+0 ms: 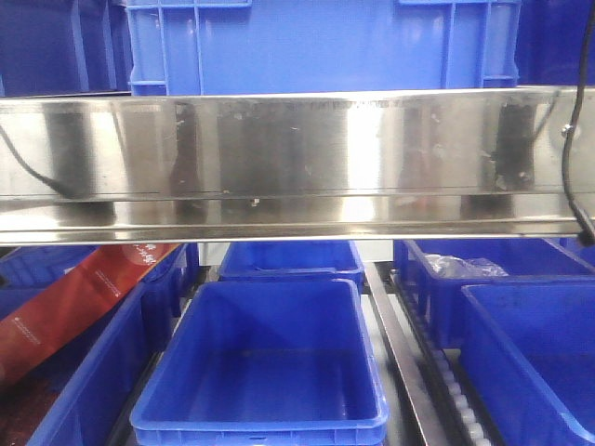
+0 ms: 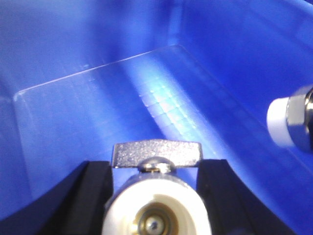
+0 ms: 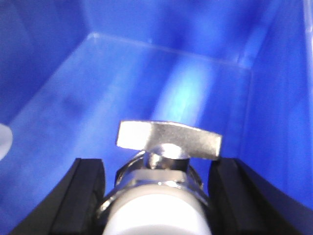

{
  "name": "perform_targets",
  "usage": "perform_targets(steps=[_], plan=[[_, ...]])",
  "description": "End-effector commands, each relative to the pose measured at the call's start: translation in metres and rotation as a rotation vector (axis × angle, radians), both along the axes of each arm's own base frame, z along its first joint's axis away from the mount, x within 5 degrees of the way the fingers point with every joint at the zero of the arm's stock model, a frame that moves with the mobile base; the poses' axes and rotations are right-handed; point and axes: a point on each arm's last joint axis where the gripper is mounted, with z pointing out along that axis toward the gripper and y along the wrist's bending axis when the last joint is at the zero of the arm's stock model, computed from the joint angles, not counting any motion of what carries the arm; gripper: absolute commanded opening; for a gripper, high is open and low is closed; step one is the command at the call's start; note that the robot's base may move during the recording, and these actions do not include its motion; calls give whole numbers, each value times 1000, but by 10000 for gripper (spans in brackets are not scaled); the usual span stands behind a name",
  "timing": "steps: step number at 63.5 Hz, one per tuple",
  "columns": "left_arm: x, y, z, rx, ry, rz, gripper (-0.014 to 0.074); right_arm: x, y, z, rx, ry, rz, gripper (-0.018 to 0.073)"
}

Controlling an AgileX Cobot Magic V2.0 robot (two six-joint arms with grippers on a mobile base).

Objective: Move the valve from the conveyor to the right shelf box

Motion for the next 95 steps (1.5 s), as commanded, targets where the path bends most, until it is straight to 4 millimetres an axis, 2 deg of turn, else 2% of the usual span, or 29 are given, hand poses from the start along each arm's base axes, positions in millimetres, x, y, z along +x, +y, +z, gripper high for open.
perform_targets(steps=[1,5,9,12,18,24,29,33,37,45,47,53,62,72,75,95], plan=[[-5,-1,15,-35,-51,-6,472,-3,-2,16,14,-67,1,321],[-5,-1,15,-38,-47,-8,540,-4,-2,15,10,-57,3,476],[-6,-1,16,-44,-48,-9,563,-6,-3,18,11,-61,3,551],[-8,-1,18,-47,-50,-10,559,-9,-4,22,15,-70,3,568],[-17,3,33,-55,-70,-11,540,-19,-8,37,27,-103,3,532],[-32,9,53,-69,-104,-12,496,-34,-13,57,45,-149,3,454],[-48,17,72,-70,-136,-10,409,-48,-19,74,60,-189,3,333],[-63,25,88,-56,-162,-3,305,-61,-23,88,72,-222,3,228],[-79,34,104,-30,-197,12,187,-76,-29,101,79,-242,5,85],[-108,52,127,30,-225,48,-61,-105,-40,123,89,-280,9,-159],[-113,57,131,51,-229,62,-108,-112,-43,128,87,-289,8,-165],[-133,72,140,107,-216,104,-111,-129,-51,133,67,-305,0,-158],[-150,94,137,114,-179,145,-111,-152,-61,119,46,-293,-9,-158],[-175,109,116,33,-193,140,-111,-188,-75,93,67,-338,-21,-158],[-189,113,109,11,-220,138,-111,-199,-80,84,75,-356,-25,-159],[-274,133,35,-104,-335,122,-111,-263,-106,6,103,-434,-46,-162]])
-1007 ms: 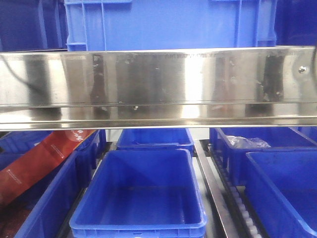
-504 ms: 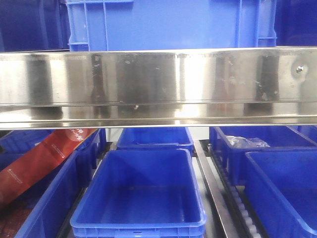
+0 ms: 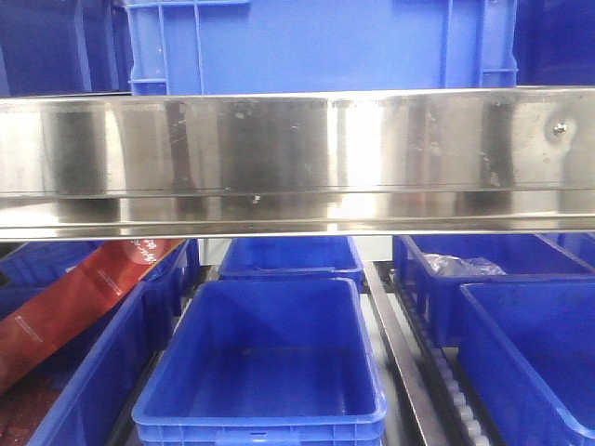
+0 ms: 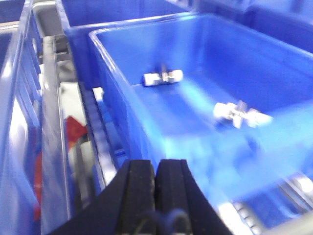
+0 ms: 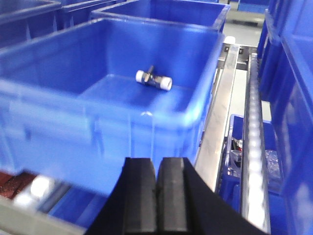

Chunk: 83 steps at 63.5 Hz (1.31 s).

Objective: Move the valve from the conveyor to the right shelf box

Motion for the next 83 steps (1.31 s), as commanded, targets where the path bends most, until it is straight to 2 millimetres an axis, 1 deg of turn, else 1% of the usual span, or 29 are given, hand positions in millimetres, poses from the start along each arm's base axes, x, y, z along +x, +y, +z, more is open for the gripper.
perform_targets(steps=[1,2,7,11,17,21,26,30,36,78,83], plan=[[-24,7,-15,-39,-81,4,-111,-15,-7,-18,7,-70,-13,-162],[-29,9,-17,-43,-95,4,-111,-18,-9,-23,9,-73,-13,-162],[-44,14,-43,-53,-126,6,-111,-28,-13,-45,-7,-79,-19,-162],[-55,17,-59,-65,-165,8,-111,-35,-16,-59,-9,-94,-22,-162],[-67,21,-81,-80,-216,11,-111,-41,-19,-79,-13,-102,-24,-162],[-70,22,-99,-83,-224,12,-111,-42,-20,-92,-12,-104,-26,-162],[-73,23,-112,-88,-242,14,-111,-42,-20,-102,-16,-94,-26,-162],[-73,23,-122,-88,-237,15,-111,-42,-20,-105,-16,-93,-27,-162],[-73,23,-125,-85,-227,15,-111,-42,-20,-105,-15,-96,-27,-162],[-73,23,-125,-89,-241,16,-111,-42,-20,-104,-12,-103,-28,-162],[-77,26,-123,-57,-259,23,-111,-42,-20,-104,-12,-103,-28,-162]])
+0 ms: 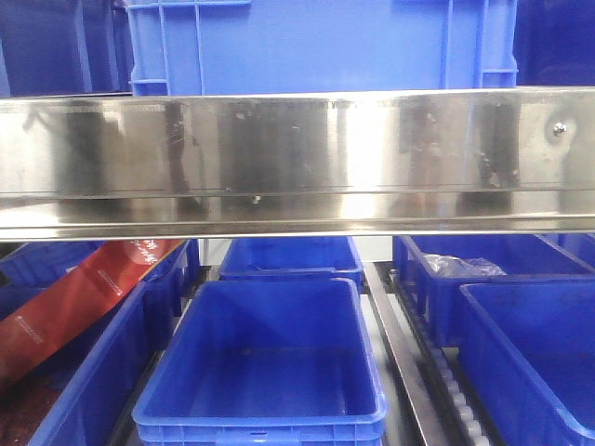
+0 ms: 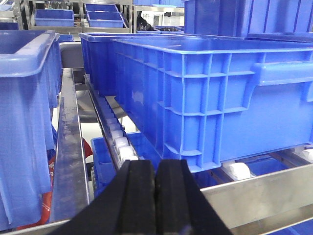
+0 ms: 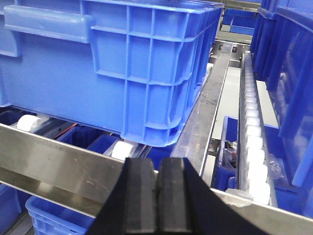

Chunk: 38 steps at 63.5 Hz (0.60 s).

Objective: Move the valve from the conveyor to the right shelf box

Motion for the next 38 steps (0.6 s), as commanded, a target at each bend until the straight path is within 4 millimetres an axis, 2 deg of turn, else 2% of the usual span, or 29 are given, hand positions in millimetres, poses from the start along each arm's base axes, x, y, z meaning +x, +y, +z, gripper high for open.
perform_targets(steps=[1,7,16,28,38], plan=[[-6,4,3,15,-36,17,-111,0,-1,2,3,-29,-3,-162],[-16,12,-1,11,-53,73,-111,0,-1,2,3,-29,-3,-162],[-35,25,-18,38,-107,202,-111,0,-1,2,3,-29,-3,-162],[-50,34,-63,38,-126,342,-111,0,-1,2,3,-29,-3,-162],[-48,37,-104,43,-111,395,-111,0,-1,2,3,-29,-3,-162]])
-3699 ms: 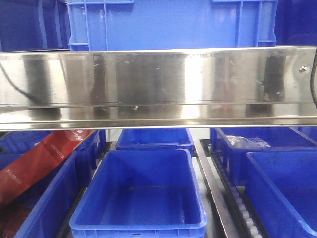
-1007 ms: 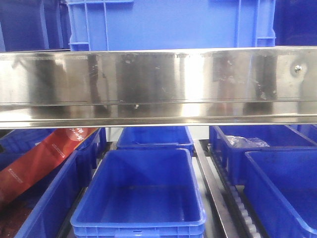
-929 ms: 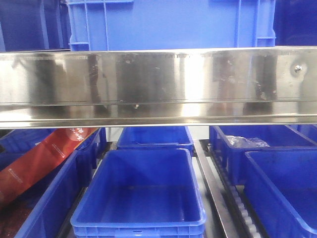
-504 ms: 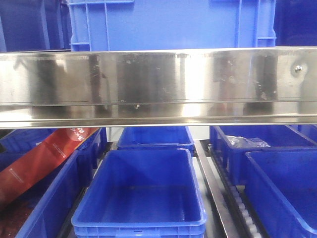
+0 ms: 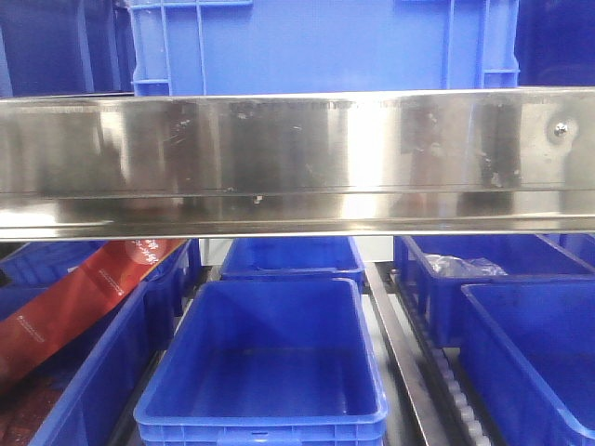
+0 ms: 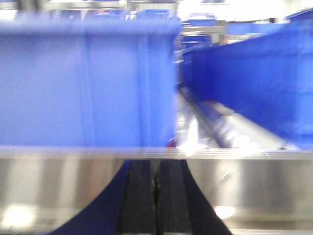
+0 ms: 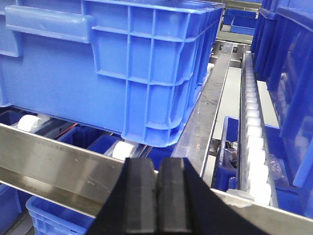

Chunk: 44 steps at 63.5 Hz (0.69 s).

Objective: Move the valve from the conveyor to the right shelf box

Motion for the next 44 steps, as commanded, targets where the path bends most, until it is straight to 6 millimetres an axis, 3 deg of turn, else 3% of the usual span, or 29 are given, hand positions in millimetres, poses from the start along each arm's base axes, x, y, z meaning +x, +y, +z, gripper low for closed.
perform_targets(steps=[1,44], plan=[[3,1,-21,3,-16,21,-111,0,-1,2,3,-29,-3,-162],[3,2,-21,6,-16,26,-111,0,-1,3,6,-37,-3,-162]])
